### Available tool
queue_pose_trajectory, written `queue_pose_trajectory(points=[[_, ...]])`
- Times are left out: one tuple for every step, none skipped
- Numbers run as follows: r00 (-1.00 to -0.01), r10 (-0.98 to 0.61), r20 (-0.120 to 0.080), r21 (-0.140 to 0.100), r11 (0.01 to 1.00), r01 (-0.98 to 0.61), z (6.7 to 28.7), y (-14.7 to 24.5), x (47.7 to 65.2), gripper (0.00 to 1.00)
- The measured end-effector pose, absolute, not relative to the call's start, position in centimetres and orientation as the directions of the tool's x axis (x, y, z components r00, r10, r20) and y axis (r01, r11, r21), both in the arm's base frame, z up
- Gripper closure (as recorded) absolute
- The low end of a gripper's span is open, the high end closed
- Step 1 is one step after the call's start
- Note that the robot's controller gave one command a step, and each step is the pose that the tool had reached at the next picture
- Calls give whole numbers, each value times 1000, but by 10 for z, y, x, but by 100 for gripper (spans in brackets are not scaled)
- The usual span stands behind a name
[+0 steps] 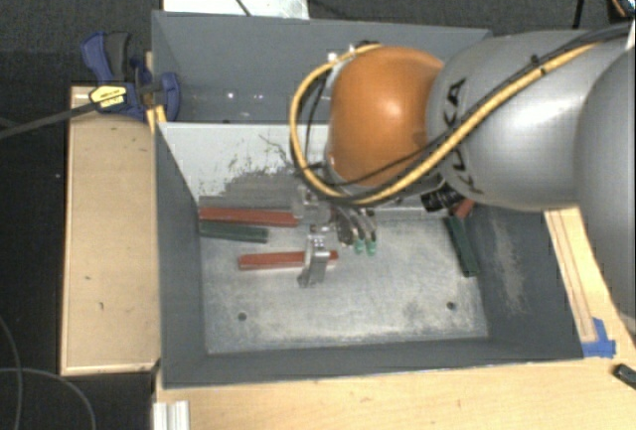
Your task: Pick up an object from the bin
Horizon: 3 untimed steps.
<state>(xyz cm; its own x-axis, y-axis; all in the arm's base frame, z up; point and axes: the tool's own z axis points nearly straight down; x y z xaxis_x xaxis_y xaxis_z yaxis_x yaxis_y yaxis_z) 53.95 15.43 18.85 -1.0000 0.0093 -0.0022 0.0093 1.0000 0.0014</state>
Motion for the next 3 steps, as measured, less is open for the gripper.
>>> queue_pose_trajectory(points=[[-997, -74, 5, -1, 997, -74, 66, 151, 543, 0], [-998, -68, -2, 1, 998, -68, 71, 152, 545, 100], [-918, -397, -10, -1, 918, -397, 216, 172, 554, 100]])
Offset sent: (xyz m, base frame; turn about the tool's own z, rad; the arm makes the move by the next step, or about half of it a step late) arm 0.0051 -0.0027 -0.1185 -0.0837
